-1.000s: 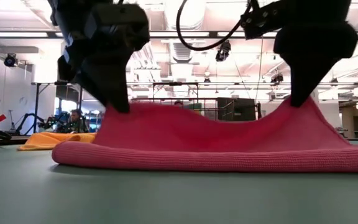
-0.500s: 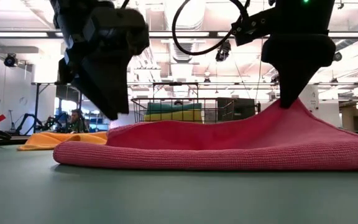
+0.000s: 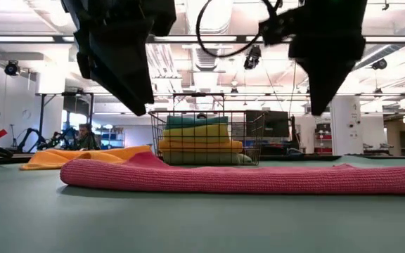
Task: Fold microfiber towels
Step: Fold the pink microfiber cloth
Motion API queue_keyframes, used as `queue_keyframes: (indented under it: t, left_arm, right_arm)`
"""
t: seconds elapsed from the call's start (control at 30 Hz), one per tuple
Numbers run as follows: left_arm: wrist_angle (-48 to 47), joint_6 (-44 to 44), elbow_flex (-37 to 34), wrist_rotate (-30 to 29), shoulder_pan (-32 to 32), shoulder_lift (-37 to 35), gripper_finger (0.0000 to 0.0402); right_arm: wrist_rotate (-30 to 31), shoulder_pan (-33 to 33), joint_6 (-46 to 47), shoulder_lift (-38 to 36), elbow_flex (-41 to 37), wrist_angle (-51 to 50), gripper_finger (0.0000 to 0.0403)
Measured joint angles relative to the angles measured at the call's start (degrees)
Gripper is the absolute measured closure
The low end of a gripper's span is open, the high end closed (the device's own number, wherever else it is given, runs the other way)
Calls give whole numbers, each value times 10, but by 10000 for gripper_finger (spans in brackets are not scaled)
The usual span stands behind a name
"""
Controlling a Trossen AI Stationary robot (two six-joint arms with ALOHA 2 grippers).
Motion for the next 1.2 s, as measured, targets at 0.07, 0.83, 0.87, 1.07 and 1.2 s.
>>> queue_keyframes:
  t: [0.07,0.83,0.87,1.07,1.2]
  left_arm:
    - [1,0,1,-5,-3,0,228]
    - [78,78,-1,-76,-50,44,228]
    - [82,88,-1,-76,-48,49,228]
    - [83,94,-1,-75,-24,76,228]
    - [83,107,-2,-75,3,91,228]
  right_arm:
    - [1,0,-4,-18,0,-1,277]
    - [46,165,19,-206,-191,370,293]
    - [46,167,22,-201,-202,389,294]
    - [46,168,70,-172,-254,447,296]
    - [46,168,97,-153,-274,480,296]
